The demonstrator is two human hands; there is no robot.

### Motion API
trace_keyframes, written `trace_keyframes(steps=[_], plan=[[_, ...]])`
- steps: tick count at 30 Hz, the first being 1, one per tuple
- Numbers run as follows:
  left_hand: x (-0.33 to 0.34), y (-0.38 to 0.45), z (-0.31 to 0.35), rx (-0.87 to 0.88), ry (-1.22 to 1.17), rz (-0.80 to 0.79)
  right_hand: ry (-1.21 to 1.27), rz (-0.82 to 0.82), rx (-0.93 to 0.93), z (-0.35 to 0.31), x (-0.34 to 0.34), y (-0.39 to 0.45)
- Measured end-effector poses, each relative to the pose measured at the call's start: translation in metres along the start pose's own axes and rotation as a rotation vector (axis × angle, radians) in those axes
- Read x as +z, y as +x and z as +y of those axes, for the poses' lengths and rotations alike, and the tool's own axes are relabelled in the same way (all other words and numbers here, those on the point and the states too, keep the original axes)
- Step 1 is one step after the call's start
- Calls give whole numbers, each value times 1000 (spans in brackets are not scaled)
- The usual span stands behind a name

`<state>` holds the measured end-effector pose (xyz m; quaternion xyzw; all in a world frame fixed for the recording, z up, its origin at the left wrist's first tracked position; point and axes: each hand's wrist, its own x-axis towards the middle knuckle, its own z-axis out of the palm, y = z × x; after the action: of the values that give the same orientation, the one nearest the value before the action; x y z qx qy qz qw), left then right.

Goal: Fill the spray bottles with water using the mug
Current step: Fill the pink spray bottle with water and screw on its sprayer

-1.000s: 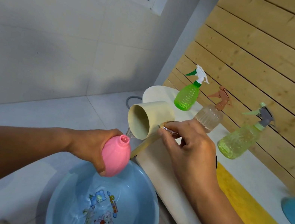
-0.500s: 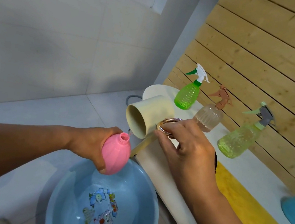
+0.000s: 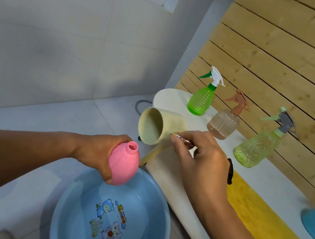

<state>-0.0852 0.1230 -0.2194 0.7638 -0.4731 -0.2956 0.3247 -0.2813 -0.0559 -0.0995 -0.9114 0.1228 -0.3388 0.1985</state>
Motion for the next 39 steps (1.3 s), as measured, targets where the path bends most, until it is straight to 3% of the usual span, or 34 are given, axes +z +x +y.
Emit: trace_keyframes(steps=[9, 16, 25, 31, 35, 39], plan=[[4, -10, -10, 21, -29, -31, -14, -298, 493, 55, 67, -2], [0, -14, -22, 29, -35, 21, -107, -731, 681, 113, 150, -40], [-2, -13, -38, 11, -56, 102, -371, -977, 436, 160, 210, -112], [0, -16, -43, -11, -45, 69, -528, -1112, 252, 160, 230, -138], [-2, -19, -45, -16, -48, 45, -436, -1110, 305, 155, 245, -149], [-5, -18, -47, -18, -60, 75, -201, -983, 473, 142, 252, -153]])
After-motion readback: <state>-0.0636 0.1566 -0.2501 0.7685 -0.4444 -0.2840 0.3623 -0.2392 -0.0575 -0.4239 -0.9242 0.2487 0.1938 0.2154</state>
